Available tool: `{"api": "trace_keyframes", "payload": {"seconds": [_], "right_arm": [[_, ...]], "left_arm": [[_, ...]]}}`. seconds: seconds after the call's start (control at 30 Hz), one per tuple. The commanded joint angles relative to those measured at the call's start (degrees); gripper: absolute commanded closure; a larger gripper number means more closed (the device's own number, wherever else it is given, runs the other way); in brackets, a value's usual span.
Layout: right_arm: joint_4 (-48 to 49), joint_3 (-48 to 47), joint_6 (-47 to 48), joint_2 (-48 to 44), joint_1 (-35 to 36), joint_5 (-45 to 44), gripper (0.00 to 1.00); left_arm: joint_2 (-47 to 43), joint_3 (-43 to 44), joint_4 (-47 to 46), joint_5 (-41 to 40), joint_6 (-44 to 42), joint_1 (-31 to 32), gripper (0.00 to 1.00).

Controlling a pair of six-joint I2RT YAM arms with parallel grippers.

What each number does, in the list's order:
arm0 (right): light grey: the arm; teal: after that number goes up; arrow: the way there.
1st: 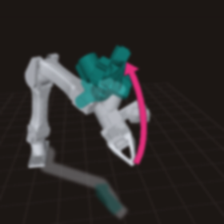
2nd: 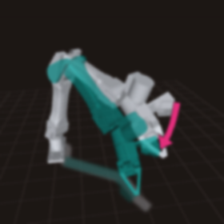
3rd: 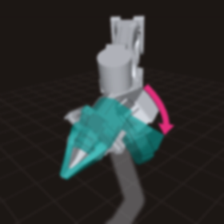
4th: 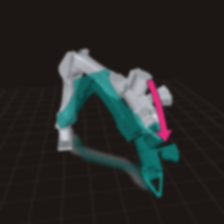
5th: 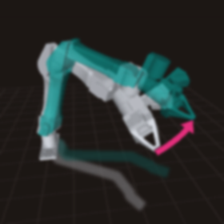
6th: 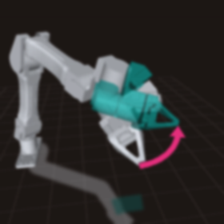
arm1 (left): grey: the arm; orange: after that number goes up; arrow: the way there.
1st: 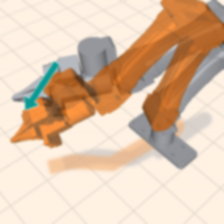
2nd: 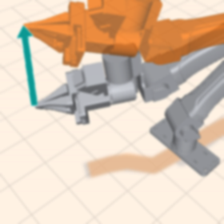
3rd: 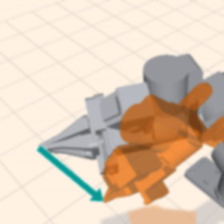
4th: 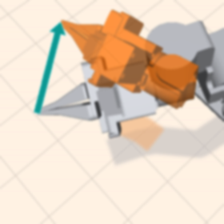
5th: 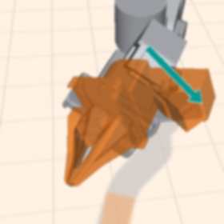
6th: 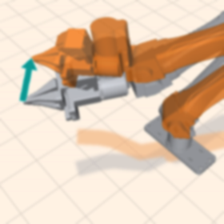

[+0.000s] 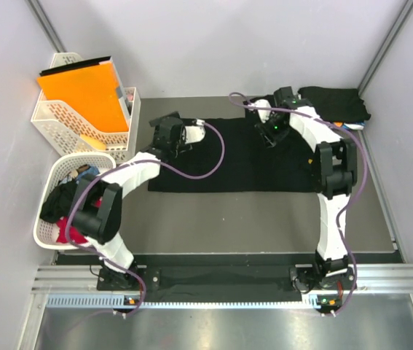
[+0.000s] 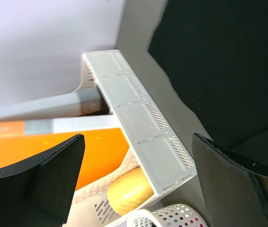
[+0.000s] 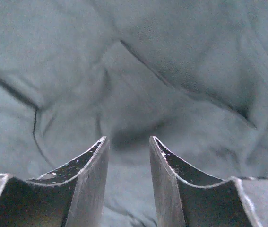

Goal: Fold and stack the t-shirts
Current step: Fold the flattened tshirt in 1/3 of the way

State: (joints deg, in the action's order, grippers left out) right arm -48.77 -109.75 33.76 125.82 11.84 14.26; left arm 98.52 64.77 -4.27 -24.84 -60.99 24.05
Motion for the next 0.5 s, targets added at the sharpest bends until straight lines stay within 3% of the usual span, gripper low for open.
{"api": "trace_keyframes", "payload": {"seconds": [0.0, 0.47], "right_arm": [[4.56, -5.29, -3.26, 2.06, 2.83, -1.78, 0.61], [9.49, -9.34, -2.64, 6.63, 8.03, -5.12, 0.62]], "left_arm": [[-6.14, 1.50, 6.81, 2.95, 5.10, 0.38, 0.01], [-12.30, -5.71, 7.08, 3.13, -1.40, 1.35, 0.01]]}}
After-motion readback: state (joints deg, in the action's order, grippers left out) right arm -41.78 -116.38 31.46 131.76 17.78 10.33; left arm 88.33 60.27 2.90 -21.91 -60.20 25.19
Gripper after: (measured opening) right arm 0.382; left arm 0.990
